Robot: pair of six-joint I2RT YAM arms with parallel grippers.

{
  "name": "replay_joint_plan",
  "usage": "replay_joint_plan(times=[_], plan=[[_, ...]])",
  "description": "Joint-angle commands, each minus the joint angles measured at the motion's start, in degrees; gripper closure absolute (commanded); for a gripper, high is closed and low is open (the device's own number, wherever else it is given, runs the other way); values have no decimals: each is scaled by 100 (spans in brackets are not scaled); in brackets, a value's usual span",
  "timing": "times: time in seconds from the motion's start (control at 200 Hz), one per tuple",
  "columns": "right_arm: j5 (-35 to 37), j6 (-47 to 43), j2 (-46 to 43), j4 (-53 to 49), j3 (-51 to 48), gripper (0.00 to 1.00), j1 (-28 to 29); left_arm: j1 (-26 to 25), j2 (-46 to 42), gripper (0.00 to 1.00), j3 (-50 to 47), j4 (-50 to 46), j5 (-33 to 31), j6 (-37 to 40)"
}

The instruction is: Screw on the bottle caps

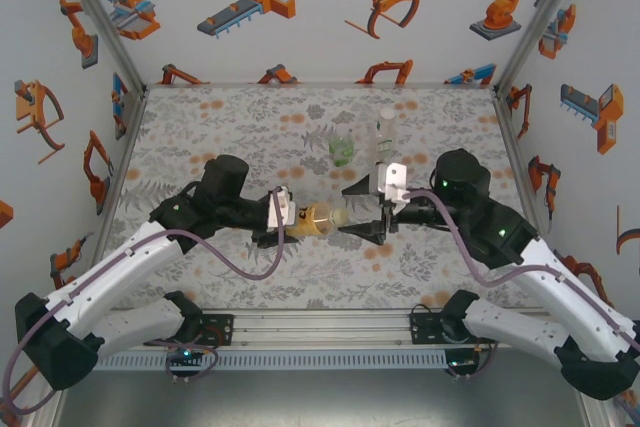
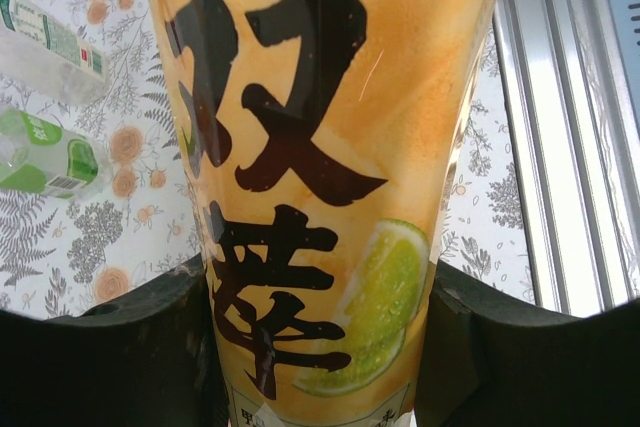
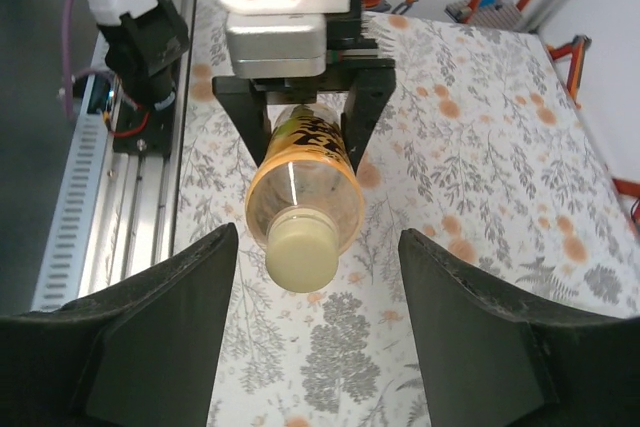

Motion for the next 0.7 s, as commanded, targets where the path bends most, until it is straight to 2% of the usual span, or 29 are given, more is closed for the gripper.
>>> replay_joint_plan(times=[0.0, 0.29, 0.696], plan=[[-425, -836, 52, 19, 76, 42, 26, -32, 18, 100, 181, -142, 228, 126], [-419, -857, -43, 142, -153, 51, 23, -30, 18, 100, 200, -154, 218, 118], [-488, -854, -62, 66, -293, 52, 27, -26, -17, 100, 184, -151, 193, 129]])
